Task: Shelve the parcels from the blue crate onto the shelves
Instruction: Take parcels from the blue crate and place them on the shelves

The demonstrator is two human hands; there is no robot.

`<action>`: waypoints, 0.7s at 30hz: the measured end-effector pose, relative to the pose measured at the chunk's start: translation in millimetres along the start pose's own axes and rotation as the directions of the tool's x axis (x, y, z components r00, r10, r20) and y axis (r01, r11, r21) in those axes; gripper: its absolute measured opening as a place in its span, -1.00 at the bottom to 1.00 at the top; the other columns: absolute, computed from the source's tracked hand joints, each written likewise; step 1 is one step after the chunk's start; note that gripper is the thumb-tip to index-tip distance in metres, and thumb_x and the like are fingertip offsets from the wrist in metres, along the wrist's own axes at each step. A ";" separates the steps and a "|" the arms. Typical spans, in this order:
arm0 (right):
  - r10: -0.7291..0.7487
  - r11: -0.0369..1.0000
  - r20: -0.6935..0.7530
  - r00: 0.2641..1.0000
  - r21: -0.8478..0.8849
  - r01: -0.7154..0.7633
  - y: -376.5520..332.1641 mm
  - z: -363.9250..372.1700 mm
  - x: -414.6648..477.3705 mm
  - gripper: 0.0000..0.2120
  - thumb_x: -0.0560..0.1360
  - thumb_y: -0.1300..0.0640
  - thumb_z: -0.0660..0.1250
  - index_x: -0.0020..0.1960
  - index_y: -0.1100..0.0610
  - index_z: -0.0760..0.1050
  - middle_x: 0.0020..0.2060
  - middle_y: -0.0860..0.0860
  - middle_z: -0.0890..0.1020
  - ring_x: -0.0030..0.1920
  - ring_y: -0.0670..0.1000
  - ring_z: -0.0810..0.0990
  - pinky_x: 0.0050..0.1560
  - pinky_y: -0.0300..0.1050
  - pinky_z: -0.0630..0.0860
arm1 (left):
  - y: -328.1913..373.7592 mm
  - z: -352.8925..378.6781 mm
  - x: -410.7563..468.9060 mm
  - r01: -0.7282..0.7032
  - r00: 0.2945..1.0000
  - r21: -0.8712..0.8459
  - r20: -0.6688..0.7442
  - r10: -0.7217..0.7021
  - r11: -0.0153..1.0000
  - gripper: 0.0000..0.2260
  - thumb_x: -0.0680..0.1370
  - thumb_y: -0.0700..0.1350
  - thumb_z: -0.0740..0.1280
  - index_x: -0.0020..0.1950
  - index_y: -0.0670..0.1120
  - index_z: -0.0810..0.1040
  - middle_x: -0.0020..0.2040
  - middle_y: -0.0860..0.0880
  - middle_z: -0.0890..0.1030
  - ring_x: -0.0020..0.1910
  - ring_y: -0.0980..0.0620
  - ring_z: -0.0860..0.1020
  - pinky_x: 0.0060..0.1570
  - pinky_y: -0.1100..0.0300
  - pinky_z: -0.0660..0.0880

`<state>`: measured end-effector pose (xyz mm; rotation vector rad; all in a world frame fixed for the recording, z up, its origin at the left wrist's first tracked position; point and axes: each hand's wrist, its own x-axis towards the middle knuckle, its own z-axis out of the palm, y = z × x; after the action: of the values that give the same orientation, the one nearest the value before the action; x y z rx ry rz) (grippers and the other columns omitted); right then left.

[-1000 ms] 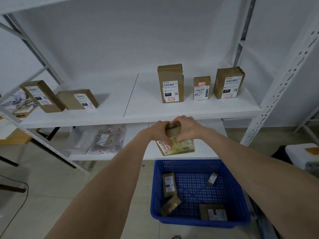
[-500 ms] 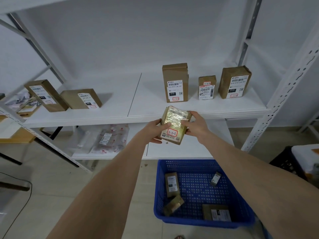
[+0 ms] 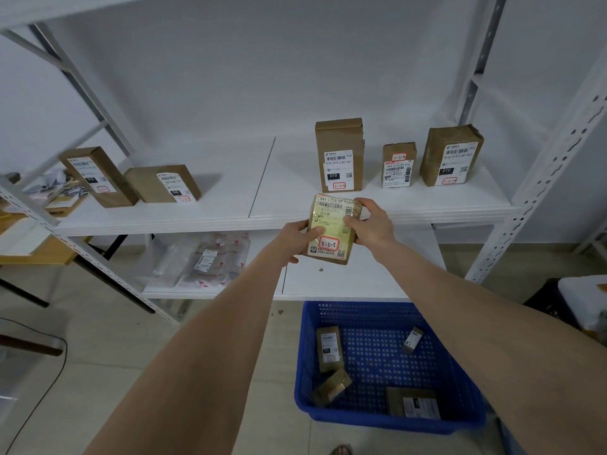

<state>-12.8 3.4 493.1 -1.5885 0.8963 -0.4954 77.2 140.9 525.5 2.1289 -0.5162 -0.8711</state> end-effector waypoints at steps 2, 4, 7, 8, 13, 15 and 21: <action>-0.008 1.000 0.006 1.000 -0.013 0.008 -1.9 -0.2 -0.9 -0.57 0.49 0.18 0.40 0.31 -0.04 0.41 0.16 0.05 0.59 0.03 0.09 0.63 0.02 0.12 0.62 | 0.6 -0.4 -4.1 -0.027 1.000 0.000 -0.012 0.027 1.000 -0.58 0.59 0.05 0.27 0.42 -0.05 0.38 0.11 -0.09 0.60 0.03 -0.06 0.53 -0.03 0.09 0.45; -0.016 1.000 0.008 1.000 -0.017 0.016 -3.9 1.2 -1.6 -0.58 0.49 0.17 0.40 0.31 -0.04 0.41 0.16 0.05 0.58 0.04 0.10 0.63 0.02 0.13 0.62 | 2.3 -1.5 -9.0 -0.050 0.998 -0.028 -0.029 0.049 0.998 -0.62 0.60 -0.02 0.27 0.38 -0.10 0.42 0.13 -0.13 0.60 0.00 -0.08 0.58 -0.15 0.21 0.47; -0.039 0.999 0.005 0.999 -0.035 0.040 -8.3 6.6 -2.6 -0.59 0.49 0.15 0.40 0.29 -0.08 0.42 0.16 0.04 0.59 0.07 0.10 0.62 0.04 0.15 0.60 | 3.2 -5.8 -13.3 -0.059 0.996 -0.052 -0.067 0.056 0.997 -0.64 0.59 -0.05 0.28 0.37 -0.12 0.44 0.18 -0.16 0.60 0.09 -0.15 0.61 0.07 0.07 0.56; -0.048 0.998 0.009 0.999 -0.034 0.049 -10.8 8.9 -3.1 -0.59 0.49 0.15 0.40 0.29 -0.09 0.42 0.15 0.03 0.59 0.07 0.10 0.62 0.05 0.16 0.60 | 3.5 -8.1 -14.8 -0.067 0.995 -0.041 -0.079 0.064 0.997 -0.64 0.59 -0.04 0.29 0.36 -0.11 0.45 0.18 -0.16 0.60 0.10 -0.15 0.61 0.13 0.01 0.54; -0.085 0.996 0.009 0.996 -0.040 0.085 -32.2 20.0 0.2 -0.60 0.48 0.12 0.40 0.25 -0.14 0.42 0.11 0.04 0.61 0.04 0.10 0.63 0.07 0.16 0.58 | 10.1 -29.0 -12.1 -0.114 0.985 0.019 -0.126 0.116 0.993 -0.65 0.59 -0.05 0.27 0.35 -0.10 0.46 0.16 -0.16 0.61 0.09 -0.15 0.61 0.14 -0.05 0.53; -0.117 0.992 0.002 0.993 -0.038 0.117 -46.7 26.7 3.4 -0.61 0.47 0.13 0.41 0.23 -0.16 0.43 0.11 0.01 0.61 0.04 0.10 0.63 0.07 0.18 0.57 | 20.2 -43.5 -14.8 -0.147 0.977 0.046 -0.148 0.152 0.988 -0.66 0.60 -0.07 0.25 0.37 -0.11 0.44 0.18 -0.15 0.60 0.11 -0.12 0.59 0.11 0.06 0.53; -0.197 0.980 -0.037 0.980 -0.046 0.196 -93.7 59.5 10.5 -0.59 0.48 0.19 0.41 0.28 -0.08 0.42 0.04 -0.03 0.59 0.00 0.08 0.64 0.05 0.16 0.58 | 30.7 -98.3 -0.7 -0.208 0.960 0.073 -0.174 0.218 0.975 -0.68 0.61 -0.13 0.23 0.36 -0.14 0.45 0.18 -0.16 0.60 0.12 -0.15 0.59 0.13 0.03 0.52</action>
<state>63.3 34.8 568.3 -1.7205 0.7890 -0.6546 145.5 171.2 596.3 2.1282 -0.6662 -0.5426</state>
